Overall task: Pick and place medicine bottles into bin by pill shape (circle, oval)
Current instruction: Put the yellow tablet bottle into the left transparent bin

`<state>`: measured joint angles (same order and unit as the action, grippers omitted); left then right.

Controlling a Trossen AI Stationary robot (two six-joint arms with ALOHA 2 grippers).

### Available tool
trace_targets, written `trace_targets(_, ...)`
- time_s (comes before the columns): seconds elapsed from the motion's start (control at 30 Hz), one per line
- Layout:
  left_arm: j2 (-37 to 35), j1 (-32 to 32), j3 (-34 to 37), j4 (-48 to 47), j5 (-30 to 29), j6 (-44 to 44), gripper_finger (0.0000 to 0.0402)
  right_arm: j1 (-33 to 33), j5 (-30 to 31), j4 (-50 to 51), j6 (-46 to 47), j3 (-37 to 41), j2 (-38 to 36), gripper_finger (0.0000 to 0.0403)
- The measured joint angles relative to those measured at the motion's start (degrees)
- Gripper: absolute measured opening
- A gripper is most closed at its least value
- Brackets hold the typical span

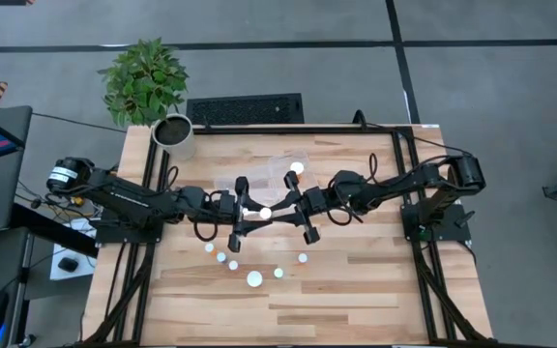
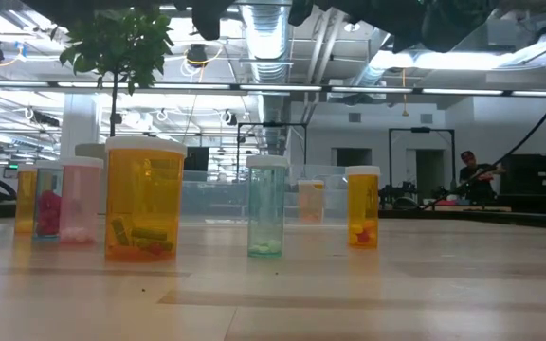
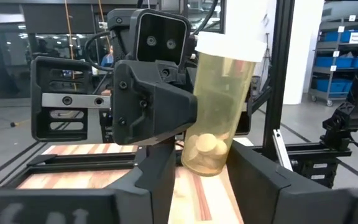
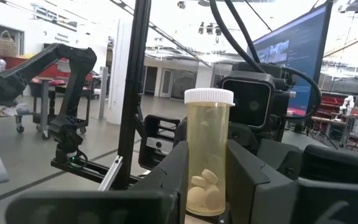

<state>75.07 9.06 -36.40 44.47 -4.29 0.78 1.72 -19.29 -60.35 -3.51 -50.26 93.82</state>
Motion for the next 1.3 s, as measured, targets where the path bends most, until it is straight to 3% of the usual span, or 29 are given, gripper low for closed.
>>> trace_targets(0.27,0.0,0.0,0.0,-0.1,0.1,0.1,0.0106,0.0,0.0,0.5,0.1,0.0,0.0,0.0088)
trace_targets(1.07,0.1,0.0,0.1,-0.5,0.0,0.0,0.0103,0.0,-0.1,2.9,0.9,-0.1,-0.1,0.0088)
trace_targets(1.3,0.1,0.0,0.1,-1.2,-0.3,-0.5,0.0102,0.0,0.1,3.6,0.9,-0.1,0.0,0.0133)
